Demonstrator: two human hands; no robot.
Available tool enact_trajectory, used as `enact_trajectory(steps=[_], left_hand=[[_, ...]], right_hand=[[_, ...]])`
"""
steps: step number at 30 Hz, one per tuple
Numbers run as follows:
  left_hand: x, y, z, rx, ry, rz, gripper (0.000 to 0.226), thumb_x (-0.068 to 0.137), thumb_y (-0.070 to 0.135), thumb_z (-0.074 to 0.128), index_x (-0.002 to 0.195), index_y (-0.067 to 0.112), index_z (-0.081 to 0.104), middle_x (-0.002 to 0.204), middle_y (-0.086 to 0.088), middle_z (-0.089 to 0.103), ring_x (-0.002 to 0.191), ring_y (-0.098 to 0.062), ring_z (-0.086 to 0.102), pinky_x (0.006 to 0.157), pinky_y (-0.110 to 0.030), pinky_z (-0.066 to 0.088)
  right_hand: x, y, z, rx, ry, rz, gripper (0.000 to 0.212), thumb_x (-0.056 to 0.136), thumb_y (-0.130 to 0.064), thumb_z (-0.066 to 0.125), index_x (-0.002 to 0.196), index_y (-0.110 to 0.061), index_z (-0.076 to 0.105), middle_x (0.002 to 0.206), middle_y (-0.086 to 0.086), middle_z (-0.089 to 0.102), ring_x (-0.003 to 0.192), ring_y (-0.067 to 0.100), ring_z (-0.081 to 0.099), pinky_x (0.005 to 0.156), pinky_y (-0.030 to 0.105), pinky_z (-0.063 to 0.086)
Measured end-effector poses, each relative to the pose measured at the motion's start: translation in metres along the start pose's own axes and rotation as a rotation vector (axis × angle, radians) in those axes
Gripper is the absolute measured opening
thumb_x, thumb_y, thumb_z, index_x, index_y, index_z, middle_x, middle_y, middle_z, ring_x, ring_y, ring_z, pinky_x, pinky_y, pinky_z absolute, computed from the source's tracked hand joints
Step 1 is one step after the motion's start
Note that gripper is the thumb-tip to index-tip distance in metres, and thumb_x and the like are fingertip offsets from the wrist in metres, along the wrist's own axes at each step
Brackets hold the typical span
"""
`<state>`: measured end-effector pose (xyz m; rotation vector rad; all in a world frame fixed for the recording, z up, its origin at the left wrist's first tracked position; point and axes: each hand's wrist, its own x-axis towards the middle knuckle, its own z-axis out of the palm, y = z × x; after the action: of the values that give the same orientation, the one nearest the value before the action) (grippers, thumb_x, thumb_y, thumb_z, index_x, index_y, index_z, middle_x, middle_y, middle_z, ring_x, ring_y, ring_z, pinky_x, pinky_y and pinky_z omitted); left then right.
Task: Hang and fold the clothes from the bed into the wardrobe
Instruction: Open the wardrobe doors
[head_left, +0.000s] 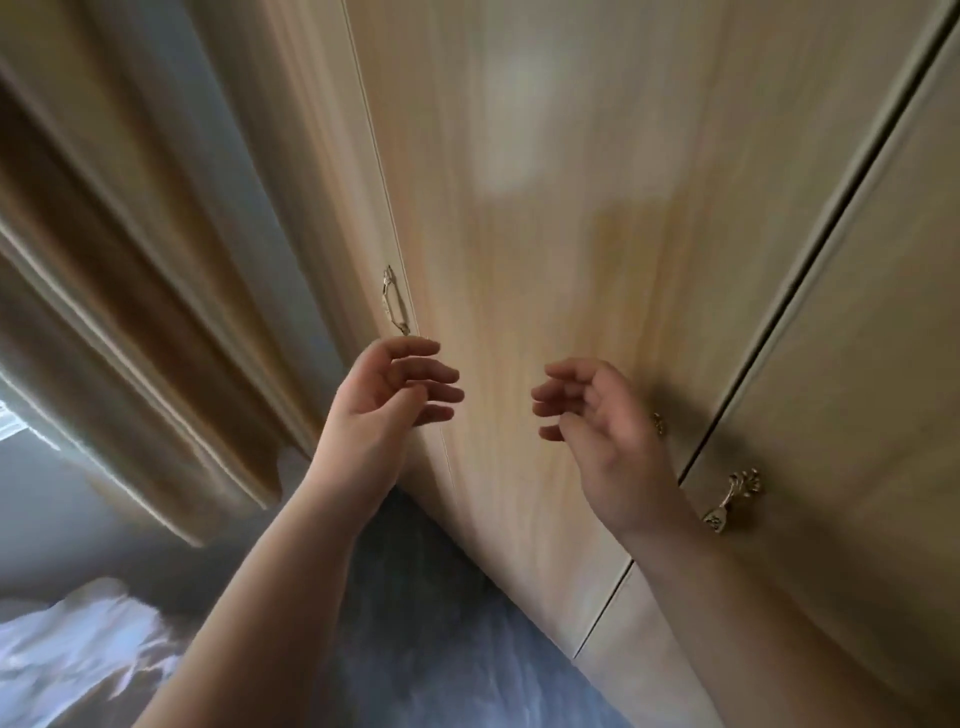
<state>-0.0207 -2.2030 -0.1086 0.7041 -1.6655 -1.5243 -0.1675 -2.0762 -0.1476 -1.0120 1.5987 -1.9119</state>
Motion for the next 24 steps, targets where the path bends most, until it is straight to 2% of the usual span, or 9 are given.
enact_trajectory(steps=[5, 12, 17, 21, 24], left_hand=[[0.046, -0.026, 0.007, -0.059, -0.187, -0.041, 0.037, 0.091, -0.015, 0.038, 0.113, 0.007, 0.058, 0.093, -0.009, 0.069, 0.088, -0.031, 0.069, 0.081, -0.044, 0.056], [0.076, -0.049, 0.027, -0.164, -0.577, -0.113, 0.036, 0.093, -0.014, 0.039, 0.109, 0.011, 0.060, 0.097, -0.009, 0.068, 0.090, -0.028, 0.069, 0.085, -0.047, 0.054], [0.063, -0.060, 0.060, -0.134, -0.849, -0.161, 0.031, 0.087, 0.002, 0.048, 0.115, 0.011, 0.056, 0.111, -0.008, 0.069, 0.106, -0.024, 0.067, 0.087, -0.041, 0.053], [0.042, -0.064, 0.082, -0.123, -0.935, -0.201, 0.035, 0.082, 0.001, 0.053, 0.115, 0.011, 0.059, 0.116, -0.008, 0.067, 0.112, -0.024, 0.064, 0.090, -0.042, 0.051], [0.030, -0.064, 0.096, -0.127, -0.912, -0.225, 0.038, 0.074, 0.008, 0.060, 0.112, 0.014, 0.063, 0.107, 0.001, 0.063, 0.102, -0.019, 0.062, 0.095, -0.046, 0.051]], right_hand=[[0.013, 0.009, 0.007, -0.072, 0.148, 0.011, 0.041, 0.079, -0.004, 0.042, 0.109, -0.026, 0.060, 0.100, 0.001, 0.068, 0.094, 0.019, 0.065, 0.078, 0.032, 0.054], [-0.025, 0.019, 0.023, -0.166, 0.490, 0.069, 0.041, 0.077, -0.005, 0.044, 0.108, -0.026, 0.061, 0.098, 0.000, 0.069, 0.094, 0.019, 0.066, 0.079, 0.033, 0.054], [-0.061, 0.022, 0.031, -0.219, 0.700, 0.132, 0.041, 0.075, -0.005, 0.045, 0.105, -0.028, 0.062, 0.095, -0.005, 0.070, 0.092, 0.014, 0.067, 0.075, 0.027, 0.054], [-0.096, 0.016, 0.034, -0.208, 0.842, 0.148, 0.041, 0.076, -0.006, 0.046, 0.101, -0.033, 0.064, 0.095, -0.003, 0.071, 0.089, 0.014, 0.068, 0.073, 0.026, 0.054], [-0.114, 0.009, 0.029, -0.171, 0.911, 0.157, 0.039, 0.076, -0.005, 0.046, 0.102, -0.028, 0.064, 0.092, -0.001, 0.071, 0.086, 0.014, 0.068, 0.072, 0.028, 0.054]])
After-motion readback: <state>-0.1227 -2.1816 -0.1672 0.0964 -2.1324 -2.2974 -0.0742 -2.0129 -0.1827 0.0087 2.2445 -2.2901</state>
